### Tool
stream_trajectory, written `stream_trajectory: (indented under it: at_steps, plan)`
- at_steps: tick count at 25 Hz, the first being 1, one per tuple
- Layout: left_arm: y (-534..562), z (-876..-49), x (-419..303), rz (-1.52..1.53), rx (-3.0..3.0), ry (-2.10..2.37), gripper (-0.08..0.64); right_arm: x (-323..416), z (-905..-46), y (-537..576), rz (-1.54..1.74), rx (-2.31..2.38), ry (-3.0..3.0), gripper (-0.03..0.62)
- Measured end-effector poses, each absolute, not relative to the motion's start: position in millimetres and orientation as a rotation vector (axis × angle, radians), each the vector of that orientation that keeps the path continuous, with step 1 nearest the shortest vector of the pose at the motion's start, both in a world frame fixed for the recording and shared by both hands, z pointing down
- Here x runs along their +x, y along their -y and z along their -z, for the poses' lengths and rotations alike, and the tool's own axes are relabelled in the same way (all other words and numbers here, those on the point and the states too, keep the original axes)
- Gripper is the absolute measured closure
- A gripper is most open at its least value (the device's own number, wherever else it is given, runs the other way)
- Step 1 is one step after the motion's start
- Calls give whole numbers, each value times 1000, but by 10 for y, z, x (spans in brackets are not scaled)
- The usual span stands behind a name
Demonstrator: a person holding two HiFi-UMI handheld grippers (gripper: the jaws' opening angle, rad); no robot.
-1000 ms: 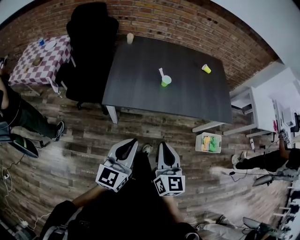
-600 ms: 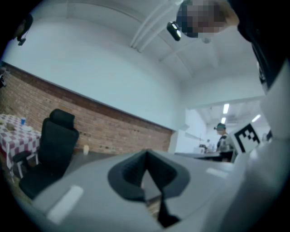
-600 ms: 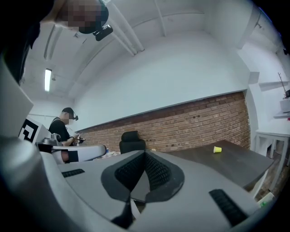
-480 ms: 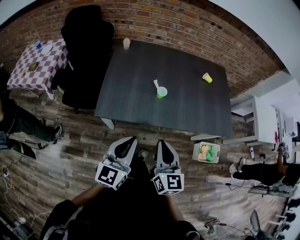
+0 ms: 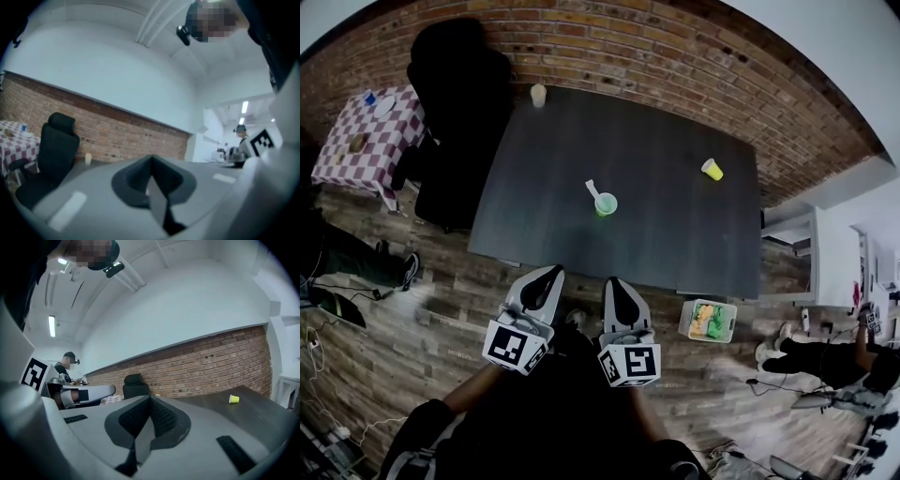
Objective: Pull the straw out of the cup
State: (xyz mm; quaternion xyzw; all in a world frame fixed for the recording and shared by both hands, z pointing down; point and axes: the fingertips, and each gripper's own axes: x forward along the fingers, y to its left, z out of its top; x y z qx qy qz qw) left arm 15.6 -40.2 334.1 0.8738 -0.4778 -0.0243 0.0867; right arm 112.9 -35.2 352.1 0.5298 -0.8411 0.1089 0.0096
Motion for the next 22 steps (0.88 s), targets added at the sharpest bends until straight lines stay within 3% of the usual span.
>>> stream_trajectory:
  at_steps: [22]
  plan:
    - [1399, -3535, 239, 42, 2560, 1447, 555, 1171, -3814, 1354, -361, 1579, 2612, 588]
